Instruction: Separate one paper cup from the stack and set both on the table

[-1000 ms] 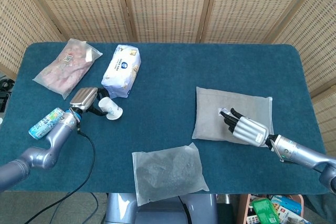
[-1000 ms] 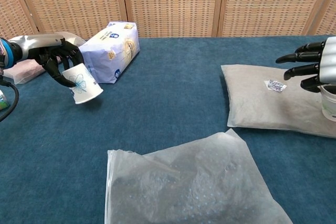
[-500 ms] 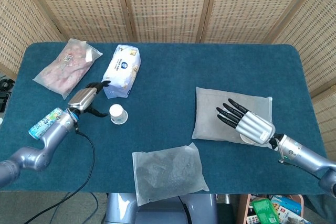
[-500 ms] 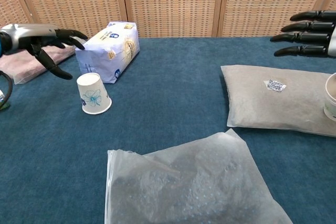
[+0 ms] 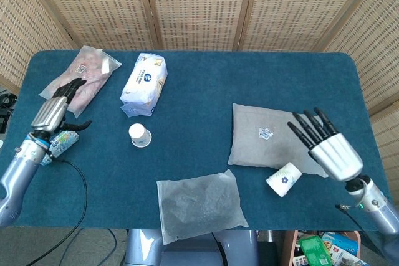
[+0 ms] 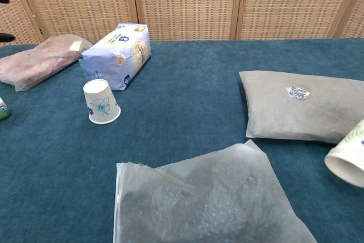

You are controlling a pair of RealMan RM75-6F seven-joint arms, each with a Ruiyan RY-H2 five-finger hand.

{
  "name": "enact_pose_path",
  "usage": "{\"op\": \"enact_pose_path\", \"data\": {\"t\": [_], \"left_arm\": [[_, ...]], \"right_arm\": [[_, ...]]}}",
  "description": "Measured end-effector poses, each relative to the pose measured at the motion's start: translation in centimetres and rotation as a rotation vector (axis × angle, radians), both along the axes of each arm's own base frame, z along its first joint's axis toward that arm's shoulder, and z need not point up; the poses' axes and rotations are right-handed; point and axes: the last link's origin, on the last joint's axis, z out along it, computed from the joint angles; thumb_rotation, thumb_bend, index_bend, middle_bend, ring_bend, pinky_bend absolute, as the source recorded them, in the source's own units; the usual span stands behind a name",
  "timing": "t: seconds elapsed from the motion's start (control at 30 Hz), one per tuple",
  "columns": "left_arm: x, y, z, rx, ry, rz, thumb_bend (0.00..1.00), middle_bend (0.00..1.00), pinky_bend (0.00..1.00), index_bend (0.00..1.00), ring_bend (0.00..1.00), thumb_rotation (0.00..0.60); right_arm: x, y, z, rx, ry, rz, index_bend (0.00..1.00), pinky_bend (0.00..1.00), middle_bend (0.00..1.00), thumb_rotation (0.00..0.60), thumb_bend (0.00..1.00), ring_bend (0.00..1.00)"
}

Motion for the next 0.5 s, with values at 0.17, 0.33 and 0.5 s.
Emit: {"op": "enact_pose_path", "data": {"t": [0.17,0.33,0.5], "left_arm": [[-2.9,-4.5,2.0,0.114,0.011,0.048,0.29,0.0,0.0,0.0,0.0,0.6],[-5.8,-9.7,2.8,0.206,0.053,0.108,0.28,0.0,0.0,0.0,0.0,0.6],[-7.0,-12.7,2.1,0.25,0.127,0.12,0.28,0.0,0.0,0.0,0.0,0.6]], "right_arm": [[-3.2,3.4,1.2,-0.074,-0.21,-0.195,0.0,0.0,0.0,0.6,0.0,0.0],[-4.7,6.4,1.2,-0.127,-0.358,-0.313,0.0,0.0,0.0,0.6,0.0,0.0],[-4.5,7.7,0.8,-0.124,-0.407,-0.373,0.0,0.0,0.0,0.6,0.0,0.0]]}}
